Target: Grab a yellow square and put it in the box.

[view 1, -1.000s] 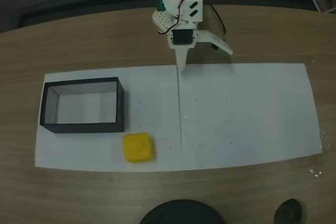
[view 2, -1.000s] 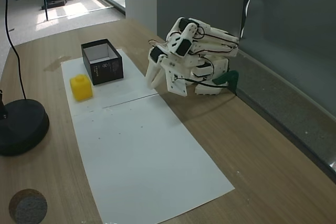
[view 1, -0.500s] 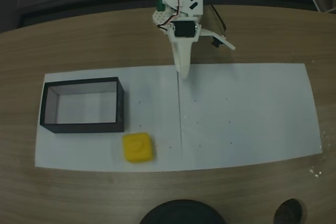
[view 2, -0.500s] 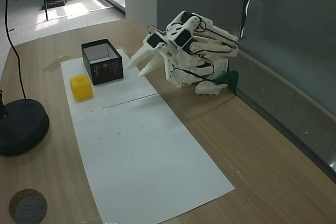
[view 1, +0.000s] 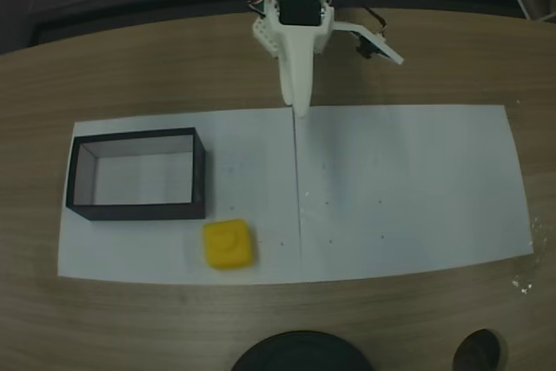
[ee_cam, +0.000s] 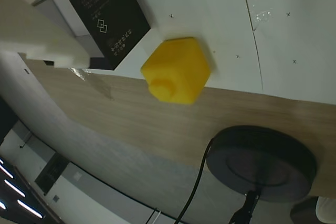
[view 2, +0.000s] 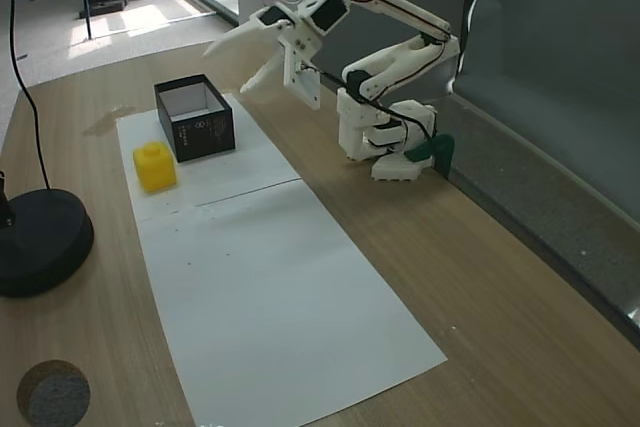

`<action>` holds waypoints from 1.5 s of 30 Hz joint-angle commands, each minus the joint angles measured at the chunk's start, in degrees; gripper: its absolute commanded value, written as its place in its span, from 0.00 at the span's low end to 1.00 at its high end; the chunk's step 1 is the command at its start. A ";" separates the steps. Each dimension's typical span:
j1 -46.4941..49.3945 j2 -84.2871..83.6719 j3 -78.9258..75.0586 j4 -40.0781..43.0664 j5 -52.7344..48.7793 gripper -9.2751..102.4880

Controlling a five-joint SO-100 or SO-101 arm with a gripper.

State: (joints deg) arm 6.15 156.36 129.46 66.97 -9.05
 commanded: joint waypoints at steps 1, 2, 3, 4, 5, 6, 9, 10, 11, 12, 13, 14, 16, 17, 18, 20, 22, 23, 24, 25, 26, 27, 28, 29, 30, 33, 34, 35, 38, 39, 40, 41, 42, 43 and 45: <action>0.70 -19.86 -14.15 3.25 0.18 0.37; 0.79 -25.40 -18.37 5.27 0.26 0.37; 0.79 -30.85 -22.50 7.47 0.18 0.38; 0.53 -36.21 -26.54 9.76 0.09 0.38; 0.35 -41.48 -30.59 11.78 0.09 0.38; 0.62 -46.32 -34.54 13.45 0.35 0.38; 1.32 -58.89 -44.82 17.14 1.32 0.38; 1.58 -62.58 -47.81 18.46 1.58 0.38; 1.85 -65.74 -50.71 19.78 1.58 0.38; 2.02 -68.64 -53.44 20.83 1.58 0.38; 2.64 -71.19 -55.81 21.53 1.67 0.38; 3.34 -73.21 -58.10 21.71 1.76 0.38; 5.01 -76.73 -62.31 21.80 2.29 0.40; 5.54 -78.31 -64.34 22.15 2.29 0.41; 5.98 -79.63 -65.74 22.24 2.11 0.42; 6.50 -81.91 -67.59 22.32 1.32 0.42; 7.29 -83.76 -68.99 22.15 1.14 0.42; 7.38 -84.55 -69.79 22.06 1.14 0.42; 7.82 -85.34 -70.49 22.06 1.14 0.42; 8.26 -86.22 -71.37 21.97 1.14 0.42; 8.79 -87.10 -72.51 21.80 1.14 0.42; 9.05 -87.89 -73.92 21.71 1.32 0.42; 9.76 -88.77 -75.32 21.80 1.32 0.42; 10.20 -89.65 -76.73 22.06 1.14 0.42; 10.55 -90.62 -78.05 22.15 1.14 0.42; 11.16 -93.60 -80.77 22.15 0.97 0.42; 11.16 -94.66 -81.39 22.24 0.97 0.42; 11.16 -95.63 -81.74 22.24 0.97 0.42; 10.99 -97.73 -81.83 21.97 0.97 0.42; 10.99 -98.35 -81.83 21.71 0.97 0.42; 10.99 -98.88 -81.83 21.53 0.97 0.42; 11.07 -99.40 -81.91 21.36 0.97 0.42; 11.07 -99.93 -82.18 21.36 0.97 0.42; 11.07 -100.46 -82.79 21.36 0.97 0.42; 11.16 -101.60 -83.76 21.36 0.97 0.42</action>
State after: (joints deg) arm 17.23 53.88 49.92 88.59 -7.73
